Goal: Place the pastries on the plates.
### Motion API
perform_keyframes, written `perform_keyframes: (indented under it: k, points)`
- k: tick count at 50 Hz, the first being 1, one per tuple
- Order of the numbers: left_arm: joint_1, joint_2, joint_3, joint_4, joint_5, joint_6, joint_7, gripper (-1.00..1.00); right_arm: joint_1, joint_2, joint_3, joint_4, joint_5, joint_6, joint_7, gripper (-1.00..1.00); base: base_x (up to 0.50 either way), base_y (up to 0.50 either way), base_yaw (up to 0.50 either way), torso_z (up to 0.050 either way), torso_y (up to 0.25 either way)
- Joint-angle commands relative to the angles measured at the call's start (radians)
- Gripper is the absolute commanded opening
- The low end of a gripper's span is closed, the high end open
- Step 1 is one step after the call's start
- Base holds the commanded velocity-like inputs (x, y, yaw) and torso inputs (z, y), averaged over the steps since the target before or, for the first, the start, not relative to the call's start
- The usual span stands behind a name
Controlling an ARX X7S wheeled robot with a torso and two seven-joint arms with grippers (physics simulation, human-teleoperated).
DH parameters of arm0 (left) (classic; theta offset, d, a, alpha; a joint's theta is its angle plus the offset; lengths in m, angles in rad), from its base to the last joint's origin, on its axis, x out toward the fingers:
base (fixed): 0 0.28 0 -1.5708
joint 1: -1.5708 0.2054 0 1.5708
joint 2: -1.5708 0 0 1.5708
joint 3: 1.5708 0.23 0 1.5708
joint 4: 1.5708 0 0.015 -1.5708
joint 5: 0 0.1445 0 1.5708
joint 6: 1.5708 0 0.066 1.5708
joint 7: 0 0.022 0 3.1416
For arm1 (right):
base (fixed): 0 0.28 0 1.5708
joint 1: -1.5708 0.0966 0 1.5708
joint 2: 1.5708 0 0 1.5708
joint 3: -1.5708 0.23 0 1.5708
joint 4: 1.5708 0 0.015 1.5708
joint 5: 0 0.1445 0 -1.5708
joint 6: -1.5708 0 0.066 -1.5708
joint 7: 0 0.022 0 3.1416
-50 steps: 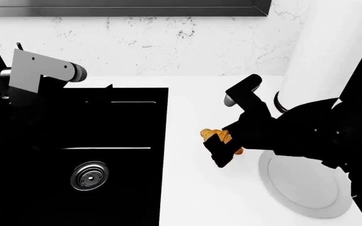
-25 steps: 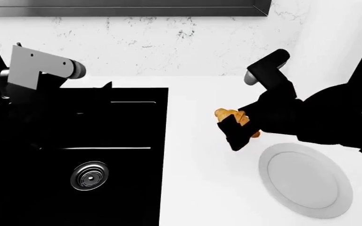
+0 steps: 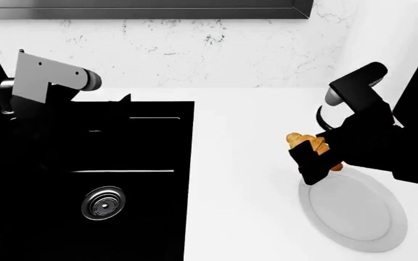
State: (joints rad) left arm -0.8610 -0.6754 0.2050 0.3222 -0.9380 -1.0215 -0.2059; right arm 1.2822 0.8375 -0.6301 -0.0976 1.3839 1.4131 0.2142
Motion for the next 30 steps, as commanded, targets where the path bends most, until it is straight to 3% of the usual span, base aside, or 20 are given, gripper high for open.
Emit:
perform_keyframes:
  k: [1, 30]
  points:
    - [-0.009, -0.003, 0.009, -0.005, 0.004, 0.001, 0.006, 1.00, -0.024, 0.069, 0.020, -0.028, 0.067, 0.035, 0.063, -1.00, 0.00, 0.00, 0.00, 0.000, 0.000]
    - [0.010, -0.007, 0.010, -0.009, 0.005, 0.024, 0.011, 1.00, -0.073, 0.214, 0.028, -0.095, 0.281, 0.047, 0.213, -1.00, 0.00, 0.00, 0.00, 0.000, 0.000]
